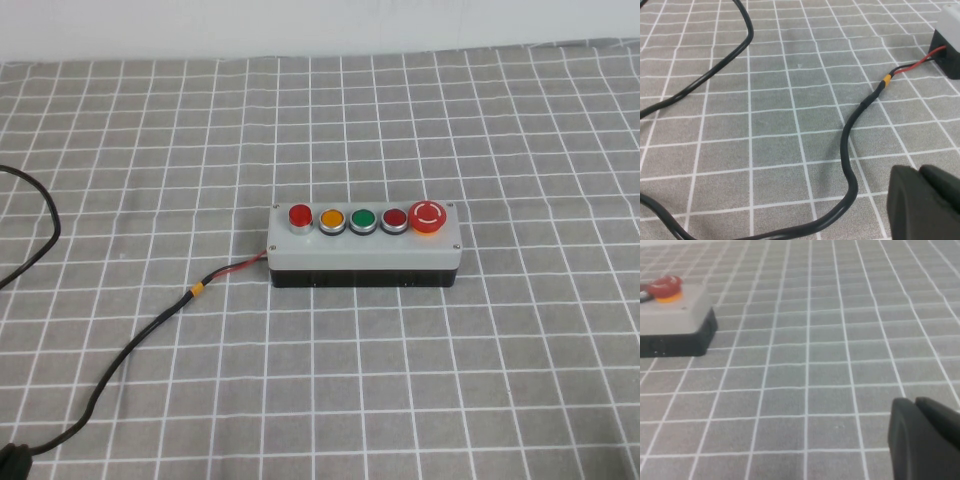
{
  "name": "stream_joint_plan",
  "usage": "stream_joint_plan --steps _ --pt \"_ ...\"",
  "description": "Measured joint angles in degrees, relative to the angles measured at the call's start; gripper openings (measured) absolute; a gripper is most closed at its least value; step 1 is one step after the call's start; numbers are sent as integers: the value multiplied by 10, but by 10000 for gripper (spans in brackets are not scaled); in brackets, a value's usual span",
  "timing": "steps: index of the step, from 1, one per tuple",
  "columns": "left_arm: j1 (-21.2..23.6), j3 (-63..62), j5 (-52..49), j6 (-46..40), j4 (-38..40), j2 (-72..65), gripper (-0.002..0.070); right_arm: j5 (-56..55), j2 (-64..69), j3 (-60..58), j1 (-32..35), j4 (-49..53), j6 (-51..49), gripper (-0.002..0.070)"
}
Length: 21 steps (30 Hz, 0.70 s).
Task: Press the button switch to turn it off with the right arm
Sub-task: 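Press the lit red button on the button box to turn it off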
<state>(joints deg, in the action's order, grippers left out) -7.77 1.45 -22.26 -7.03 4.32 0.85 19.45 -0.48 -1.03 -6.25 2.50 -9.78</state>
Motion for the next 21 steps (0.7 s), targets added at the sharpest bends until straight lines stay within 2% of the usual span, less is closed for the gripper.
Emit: stream_joint_plan --steps 5,21 --pt "0 0 -1 0 0 0 -3 11 0 -4 21 -25 0 -16" --pt "0 0 -1 0 0 0 -3 15 0 -4 22 -36 0 -16"
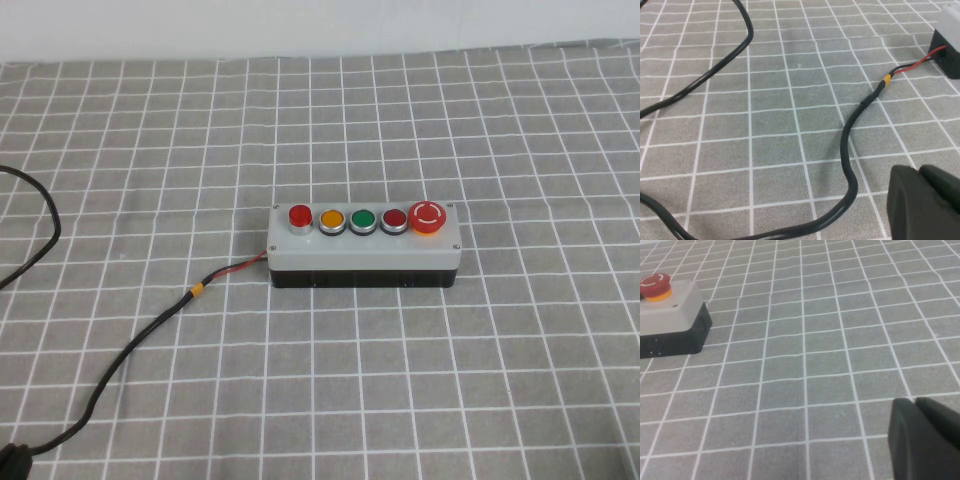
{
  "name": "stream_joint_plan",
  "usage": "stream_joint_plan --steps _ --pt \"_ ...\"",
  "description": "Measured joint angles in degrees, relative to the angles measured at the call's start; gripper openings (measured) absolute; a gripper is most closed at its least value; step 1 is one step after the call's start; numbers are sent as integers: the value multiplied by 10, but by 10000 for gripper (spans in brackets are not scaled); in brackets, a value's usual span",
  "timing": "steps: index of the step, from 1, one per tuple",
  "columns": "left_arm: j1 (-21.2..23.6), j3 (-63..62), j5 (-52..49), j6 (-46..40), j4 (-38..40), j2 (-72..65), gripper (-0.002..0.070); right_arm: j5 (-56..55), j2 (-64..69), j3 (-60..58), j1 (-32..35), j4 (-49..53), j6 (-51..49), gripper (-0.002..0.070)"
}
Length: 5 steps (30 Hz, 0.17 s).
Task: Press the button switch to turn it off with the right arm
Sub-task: 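Press the lit red button on the button box to turn it off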
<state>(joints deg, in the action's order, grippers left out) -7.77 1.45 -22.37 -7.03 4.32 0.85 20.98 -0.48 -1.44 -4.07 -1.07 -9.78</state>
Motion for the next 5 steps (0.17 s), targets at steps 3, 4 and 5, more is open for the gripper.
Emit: stream_joint_plan --steps 3,4,5 --pt "0 0 0 0 0 0 -3 0 0 0 0 0 0 -16" --pt "0 0 0 0 0 0 -3 0 0 0 0 0 0 -16" --pt "0 0 0 0 0 0 -3 0 0 0 0 0 0 -16"
